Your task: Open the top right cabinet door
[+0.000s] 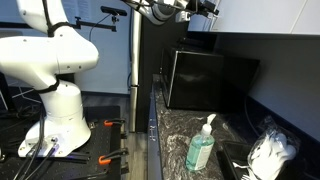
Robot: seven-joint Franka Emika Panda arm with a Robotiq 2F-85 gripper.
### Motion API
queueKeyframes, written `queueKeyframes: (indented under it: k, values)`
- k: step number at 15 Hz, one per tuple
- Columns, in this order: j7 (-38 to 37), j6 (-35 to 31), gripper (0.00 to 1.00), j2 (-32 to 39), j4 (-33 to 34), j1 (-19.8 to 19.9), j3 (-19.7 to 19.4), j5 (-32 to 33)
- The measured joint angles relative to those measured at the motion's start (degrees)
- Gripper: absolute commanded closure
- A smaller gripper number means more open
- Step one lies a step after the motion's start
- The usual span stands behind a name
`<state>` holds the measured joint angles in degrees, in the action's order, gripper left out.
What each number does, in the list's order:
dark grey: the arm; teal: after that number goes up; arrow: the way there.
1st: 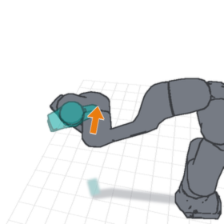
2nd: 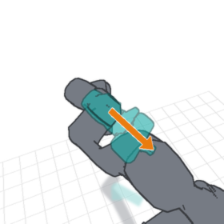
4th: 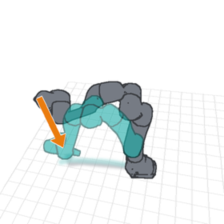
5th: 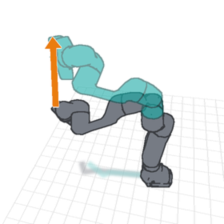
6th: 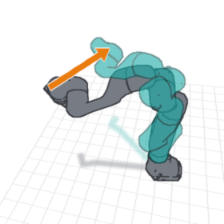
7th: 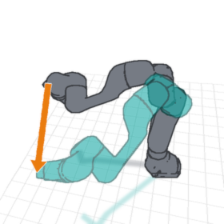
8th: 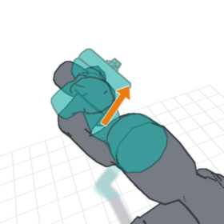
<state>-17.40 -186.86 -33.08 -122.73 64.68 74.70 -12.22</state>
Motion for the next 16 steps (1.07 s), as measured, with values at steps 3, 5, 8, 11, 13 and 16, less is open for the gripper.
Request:
queueKeyframes:
  k: [3, 5, 8, 11, 13, 16]
  values:
    - [-0.02, 0.95, 0.28, -2.06, 1.92, 2.25, 0.76, 0.03]
    - [-0.01, 1.19, 0.44, -2.83, 2.67, 3.54, 0.94, 0.16]
    - [0.02, 1.16, 0.66, -3.06, 3.49, 5.41, 1.43, 0.7]
    - [0.02, 1.14, 0.88, -2.99, 4.67, 6.67, 3.05, 0.79]
    - [0.01, 1.09, 0.99, -3.01, 5.36, 7.43, 4.12, 0.79]
    - [-1.21, 1.27, 0.97, -3.25, 5.98, 7.89, 4.95, 0.55]
